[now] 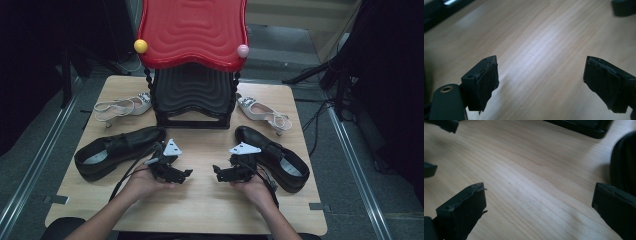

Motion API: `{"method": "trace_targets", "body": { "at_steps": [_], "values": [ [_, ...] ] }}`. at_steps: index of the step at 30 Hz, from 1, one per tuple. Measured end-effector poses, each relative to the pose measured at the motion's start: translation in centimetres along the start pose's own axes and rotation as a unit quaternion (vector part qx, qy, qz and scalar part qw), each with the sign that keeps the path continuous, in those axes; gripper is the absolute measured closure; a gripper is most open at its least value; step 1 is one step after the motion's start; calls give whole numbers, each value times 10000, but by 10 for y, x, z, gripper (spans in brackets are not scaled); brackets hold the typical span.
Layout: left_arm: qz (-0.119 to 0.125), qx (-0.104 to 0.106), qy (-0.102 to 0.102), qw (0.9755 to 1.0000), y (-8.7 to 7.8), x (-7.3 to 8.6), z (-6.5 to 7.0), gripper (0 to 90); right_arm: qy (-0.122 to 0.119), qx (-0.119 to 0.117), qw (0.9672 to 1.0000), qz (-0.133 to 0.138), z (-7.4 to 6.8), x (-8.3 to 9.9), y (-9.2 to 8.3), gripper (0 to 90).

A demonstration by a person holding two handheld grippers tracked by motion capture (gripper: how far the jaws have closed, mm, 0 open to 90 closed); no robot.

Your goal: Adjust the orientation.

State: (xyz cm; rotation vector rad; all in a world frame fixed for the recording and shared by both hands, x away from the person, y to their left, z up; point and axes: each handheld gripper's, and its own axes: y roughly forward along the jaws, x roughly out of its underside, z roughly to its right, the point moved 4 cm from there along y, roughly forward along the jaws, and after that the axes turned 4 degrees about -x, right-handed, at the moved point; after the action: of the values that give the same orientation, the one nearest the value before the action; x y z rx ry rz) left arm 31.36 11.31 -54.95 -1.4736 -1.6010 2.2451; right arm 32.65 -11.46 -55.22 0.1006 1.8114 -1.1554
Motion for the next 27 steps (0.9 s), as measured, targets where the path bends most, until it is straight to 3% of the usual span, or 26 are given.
{"method": "trace_targets", "body": {
  "at_steps": [3,5,6,8,10,12,14,16,18,23,27],
  "values": [
    [-54,86,252,9996,-7,0,-2,155,-41,-134,9999,2,-5,-3,-2,24],
    [-195,176,317,9992,-9,-2,-4,293,-146,-310,9994,92,-9,-5,-6,85],
    [-244,218,289,9990,-10,-2,-5,292,-162,-384,9990,157,-11,-6,-7,111],
    [-150,356,317,9988,-14,-3,-5,362,-99,-589,9980,181,-14,-7,-10,140],
    [41,453,425,9981,-19,-4,-4,456,-125,-813,9966,78,-16,-7,-10,225],
    [93,584,417,9974,-20,-5,-2,504,-260,-869,9959,57,-18,-7,-12,328],
    [6,518,546,9972,-20,-3,-3,498,-323,-889,9954,166,-19,-9,-15,329],
    [-33,442,548,9975,-19,-3,-4,462,-446,-830,9953,221,-21,-12,-18,312],
    [-7,586,390,9975,-19,-4,-5,436,-481,-780,9954,292,-22,-13,-21,303],
    [-16,680,256,9974,-20,-4,-9,453,-471,-771,9948,479,-22,-16,-28,316],
    [-48,852,121,9963,-21,-7,-11,425,-342,-933,9946,290,-18,-15,-27,339]
  ]
}}
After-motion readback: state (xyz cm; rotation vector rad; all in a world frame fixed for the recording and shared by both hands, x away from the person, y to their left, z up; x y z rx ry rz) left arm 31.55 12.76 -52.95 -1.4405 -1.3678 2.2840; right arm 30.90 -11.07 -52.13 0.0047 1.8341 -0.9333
